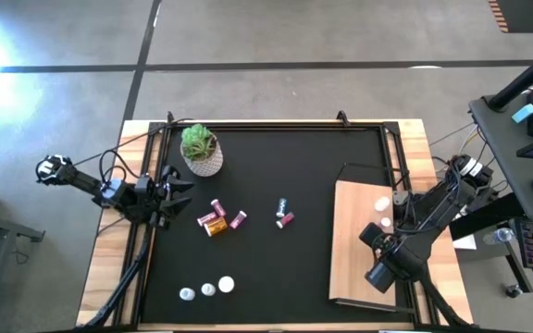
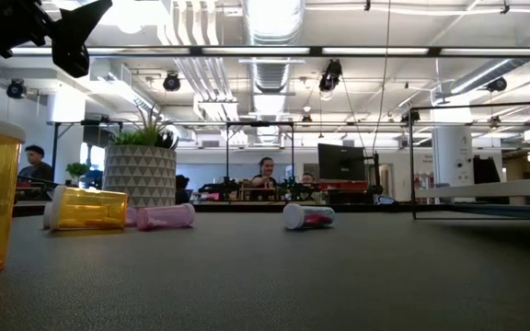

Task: Pick and place medicine bottles onto shelf by color
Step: Put the top orange pill bottle on the shelf, then put the right pink tablet bottle on the shelf

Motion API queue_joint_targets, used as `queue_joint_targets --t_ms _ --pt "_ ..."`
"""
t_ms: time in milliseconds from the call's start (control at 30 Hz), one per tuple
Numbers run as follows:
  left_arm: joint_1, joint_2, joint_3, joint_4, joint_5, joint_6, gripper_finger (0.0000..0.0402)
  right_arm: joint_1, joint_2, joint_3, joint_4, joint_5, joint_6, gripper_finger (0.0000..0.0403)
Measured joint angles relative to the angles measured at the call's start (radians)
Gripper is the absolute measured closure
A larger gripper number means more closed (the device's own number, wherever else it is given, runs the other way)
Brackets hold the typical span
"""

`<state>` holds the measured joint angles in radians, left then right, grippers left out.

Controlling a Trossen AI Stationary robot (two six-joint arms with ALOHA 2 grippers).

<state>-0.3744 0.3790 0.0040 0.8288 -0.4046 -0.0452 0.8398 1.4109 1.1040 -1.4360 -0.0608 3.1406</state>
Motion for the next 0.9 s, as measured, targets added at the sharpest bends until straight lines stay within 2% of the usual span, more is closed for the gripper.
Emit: queue_joint_targets --t_ms 200,467,633,900 --pt "0.000 0.000 0.000 0.000 0.000 0.000 0.0202 0.000 -0.002 0.014 -0.031 -0.009 0.001 0.0097" --pt "0.000 0.000 0.000 0.000 0.000 0.000 0.0202 0.000 -0.005 0.109 -0.133 -0.010 0.001 0.0045" --pt "0.000 0.000 0.000 0.000 0.000 0.000 0.0202 0.000 -0.009 0.141 -0.136 0.036 -0.008 0.0037" --pt "0.000 0.000 0.000 0.000 0.000 0.000 0.0202 0.000 -0.009 0.268 -0.136 0.107 -0.033 0.0037"
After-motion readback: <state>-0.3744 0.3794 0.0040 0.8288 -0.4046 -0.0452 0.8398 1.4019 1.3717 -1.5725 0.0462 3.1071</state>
